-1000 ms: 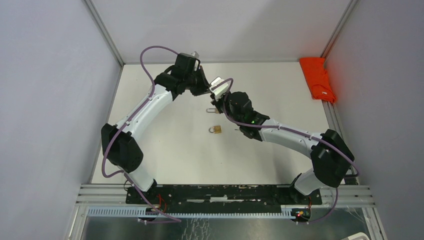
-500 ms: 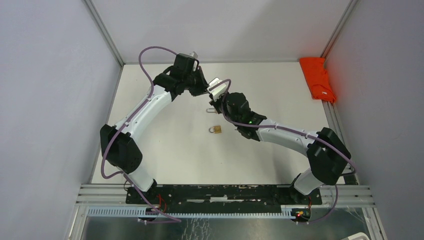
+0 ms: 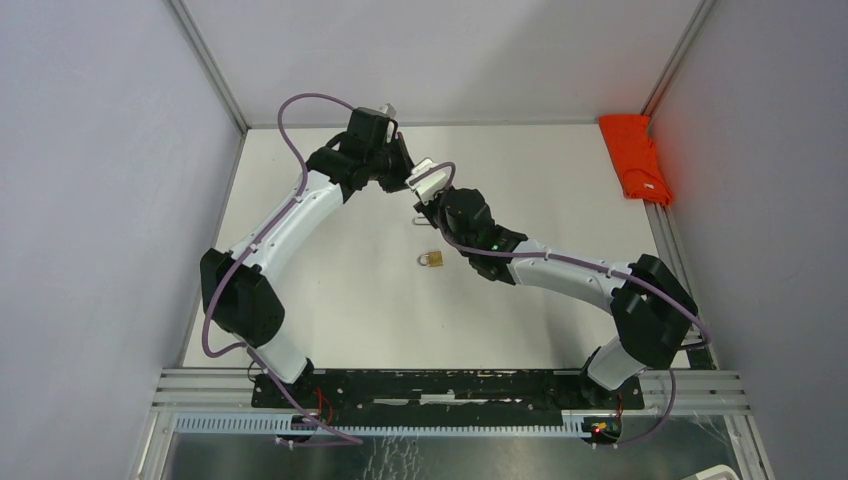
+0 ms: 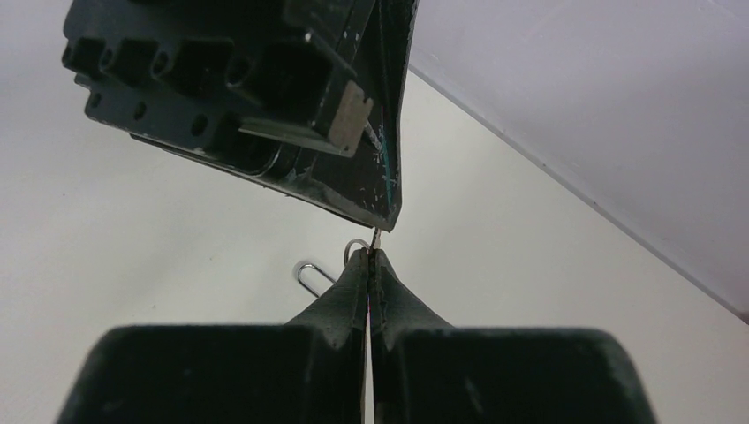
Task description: Unlock with the key
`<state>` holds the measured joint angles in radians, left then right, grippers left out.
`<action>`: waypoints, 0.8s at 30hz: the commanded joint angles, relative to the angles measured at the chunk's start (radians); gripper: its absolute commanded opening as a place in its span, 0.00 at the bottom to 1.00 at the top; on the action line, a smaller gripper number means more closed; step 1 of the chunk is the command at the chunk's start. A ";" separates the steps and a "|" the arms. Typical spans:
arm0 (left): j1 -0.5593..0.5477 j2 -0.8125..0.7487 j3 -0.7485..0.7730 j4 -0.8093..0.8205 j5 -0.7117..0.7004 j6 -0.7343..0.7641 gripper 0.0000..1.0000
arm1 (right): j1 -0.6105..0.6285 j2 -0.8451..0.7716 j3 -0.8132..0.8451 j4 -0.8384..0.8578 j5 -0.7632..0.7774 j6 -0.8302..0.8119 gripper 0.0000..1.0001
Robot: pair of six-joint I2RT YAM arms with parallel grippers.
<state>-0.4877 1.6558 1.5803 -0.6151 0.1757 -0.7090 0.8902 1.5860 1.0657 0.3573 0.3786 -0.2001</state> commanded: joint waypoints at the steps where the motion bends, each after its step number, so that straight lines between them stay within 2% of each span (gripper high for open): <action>1: -0.006 -0.042 0.003 0.021 0.055 -0.011 0.07 | 0.003 -0.013 0.045 0.031 0.015 -0.022 0.00; 11: -0.005 -0.065 0.003 0.031 0.045 0.016 0.30 | -0.009 -0.068 0.013 0.028 -0.045 -0.001 0.00; 16: -0.005 -0.085 -0.007 0.049 0.041 0.023 0.28 | -0.051 -0.088 -0.011 0.027 -0.119 0.052 0.00; 24: -0.003 -0.103 -0.012 0.097 0.024 0.054 0.34 | -0.129 -0.139 -0.056 0.007 -0.309 0.118 0.00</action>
<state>-0.4904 1.6016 1.5761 -0.5934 0.1944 -0.7063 0.7944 1.5028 1.0256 0.3561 0.2012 -0.1341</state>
